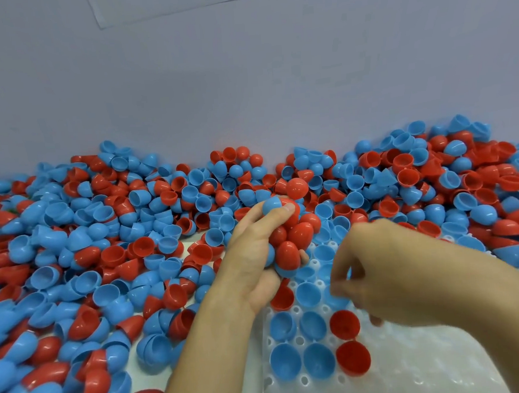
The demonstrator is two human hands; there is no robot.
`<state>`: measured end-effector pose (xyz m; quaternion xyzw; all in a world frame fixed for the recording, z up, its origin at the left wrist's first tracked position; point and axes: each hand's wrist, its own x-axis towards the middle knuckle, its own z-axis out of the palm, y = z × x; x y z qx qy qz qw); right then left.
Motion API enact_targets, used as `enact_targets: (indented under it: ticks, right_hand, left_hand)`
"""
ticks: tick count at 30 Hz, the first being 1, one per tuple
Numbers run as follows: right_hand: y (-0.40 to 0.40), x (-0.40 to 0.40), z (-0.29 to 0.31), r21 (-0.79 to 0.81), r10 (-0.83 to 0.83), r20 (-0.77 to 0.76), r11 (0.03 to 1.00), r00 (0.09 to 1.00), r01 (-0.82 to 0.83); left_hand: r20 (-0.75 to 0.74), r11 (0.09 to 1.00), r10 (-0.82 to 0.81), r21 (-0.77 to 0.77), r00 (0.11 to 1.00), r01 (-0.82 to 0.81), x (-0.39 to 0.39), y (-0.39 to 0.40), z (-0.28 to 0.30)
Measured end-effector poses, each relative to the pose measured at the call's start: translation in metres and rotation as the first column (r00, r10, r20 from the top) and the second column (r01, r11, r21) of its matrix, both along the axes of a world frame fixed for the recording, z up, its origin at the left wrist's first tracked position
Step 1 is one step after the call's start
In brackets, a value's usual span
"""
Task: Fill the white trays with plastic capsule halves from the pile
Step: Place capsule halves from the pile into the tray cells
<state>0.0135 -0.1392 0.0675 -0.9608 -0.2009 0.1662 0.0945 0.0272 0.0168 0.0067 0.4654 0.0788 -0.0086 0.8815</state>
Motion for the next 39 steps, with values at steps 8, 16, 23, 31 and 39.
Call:
enact_targets:
  ticks: [8,16,23,31,39]
  right_hand:
    - [-0.003,0.025,-0.022,0.631,-0.333,0.264,0.77,0.905,0.099]
    - [0.004,0.025,-0.026,0.76,-0.376,0.313,0.65,0.872,0.008]
    - [0.007,0.027,-0.031,0.791,-0.441,0.412,0.607,0.798,-0.072]
    - [-0.038,0.026,0.002,0.441,-0.099,0.302,0.896,0.948,-0.047]
    - [-0.042,0.012,0.018,0.212,-0.042,0.22,0.977,0.975,-0.006]
  left_hand:
    - [0.002,0.991,-0.128,-0.034,0.992,0.128,-0.001,-0.003,0.002]
    - [0.048,0.96,-0.276,0.052,0.96,0.274,-0.006,-0.006,0.004]
    - [0.034,0.947,-0.312,0.089,0.949,0.309,-0.006,-0.008,0.004]
    - [-0.005,0.99,-0.142,0.003,0.99,0.142,-0.001,-0.001,0.002]
    - [-0.005,0.996,-0.086,0.023,0.996,0.086,-0.002,0.001,0.004]
